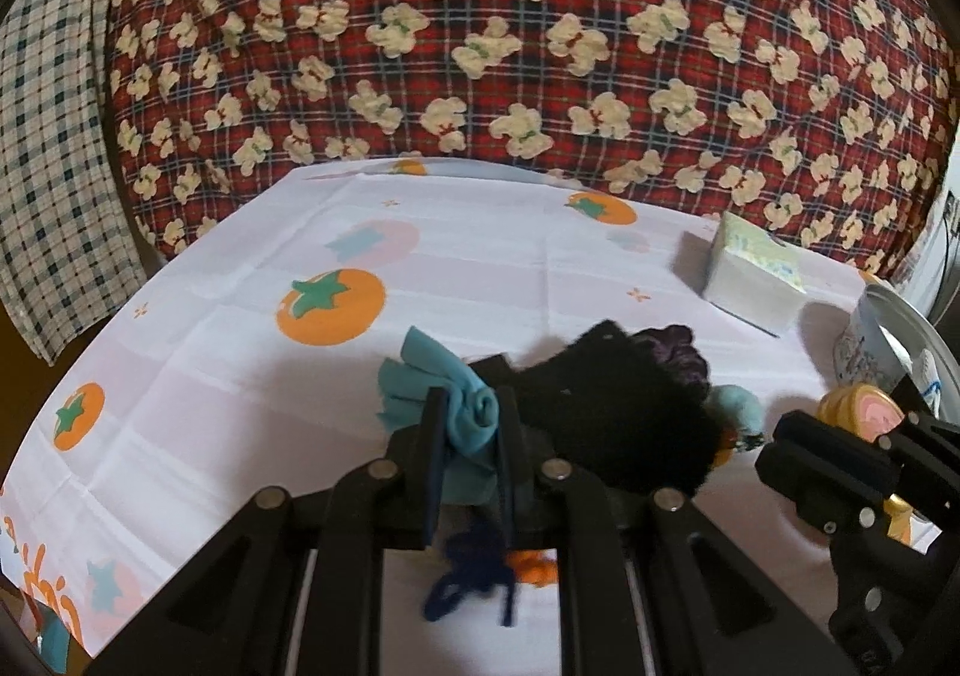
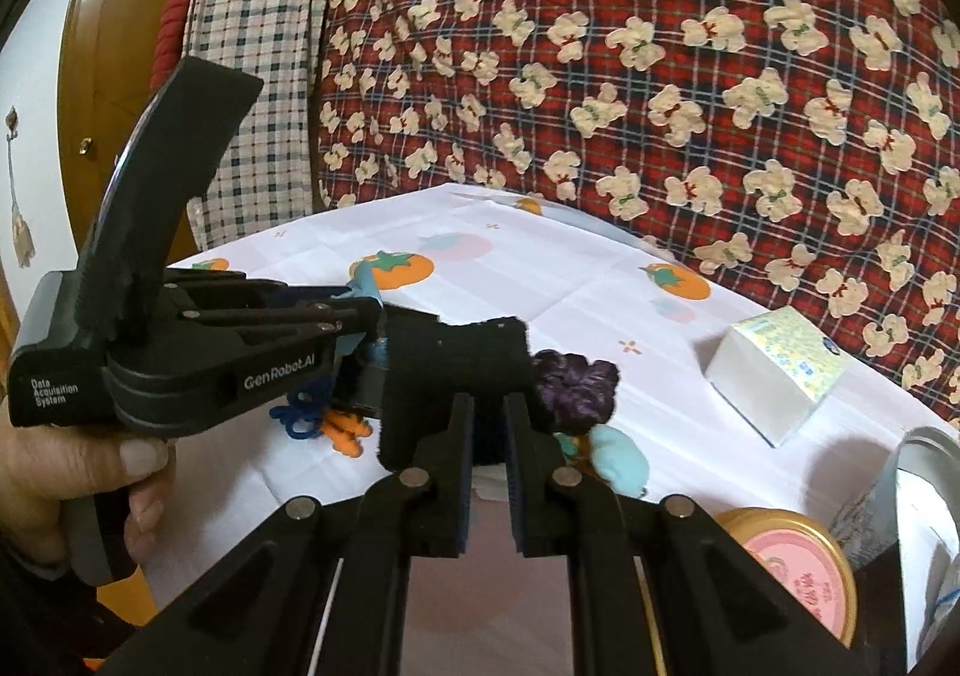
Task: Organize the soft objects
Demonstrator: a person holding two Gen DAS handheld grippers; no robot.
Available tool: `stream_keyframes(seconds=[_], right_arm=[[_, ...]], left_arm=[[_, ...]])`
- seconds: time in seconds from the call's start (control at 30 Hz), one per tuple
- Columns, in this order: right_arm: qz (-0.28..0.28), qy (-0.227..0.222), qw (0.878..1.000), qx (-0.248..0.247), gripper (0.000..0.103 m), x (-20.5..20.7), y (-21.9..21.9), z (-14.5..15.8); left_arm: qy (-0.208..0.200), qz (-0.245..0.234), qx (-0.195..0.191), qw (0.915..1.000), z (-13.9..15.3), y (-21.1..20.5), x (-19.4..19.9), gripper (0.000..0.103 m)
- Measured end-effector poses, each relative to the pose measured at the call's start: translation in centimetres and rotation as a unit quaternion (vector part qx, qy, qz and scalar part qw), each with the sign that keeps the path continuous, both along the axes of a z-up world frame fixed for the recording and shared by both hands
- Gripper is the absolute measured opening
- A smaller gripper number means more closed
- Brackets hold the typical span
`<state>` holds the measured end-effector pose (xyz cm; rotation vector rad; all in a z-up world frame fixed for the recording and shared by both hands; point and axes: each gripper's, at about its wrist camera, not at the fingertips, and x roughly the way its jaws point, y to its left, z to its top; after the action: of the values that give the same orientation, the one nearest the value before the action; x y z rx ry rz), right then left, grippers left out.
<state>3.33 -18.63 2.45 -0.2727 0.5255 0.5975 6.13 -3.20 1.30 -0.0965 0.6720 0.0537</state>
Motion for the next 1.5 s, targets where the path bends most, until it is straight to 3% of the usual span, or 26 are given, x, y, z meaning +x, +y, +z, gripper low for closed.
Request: stream_keyframes(seconds=[0.8, 1.5], right_arm=[[-0.069, -0.036, 0.996, 0.039, 0.011, 0.2, -8.0, 3.3], [-0.139, -0.045, 0.988, 0.056, 0.011, 0.3, -17.0, 4.9]], left_arm=[[-0.013, -0.061, 0.039, 0.9973, 3.0, -8.3, 1.3, 0.013], [-0.011, -0.137, 0.072, 0.9878, 4.9, -17.9, 2.8, 0.013]])
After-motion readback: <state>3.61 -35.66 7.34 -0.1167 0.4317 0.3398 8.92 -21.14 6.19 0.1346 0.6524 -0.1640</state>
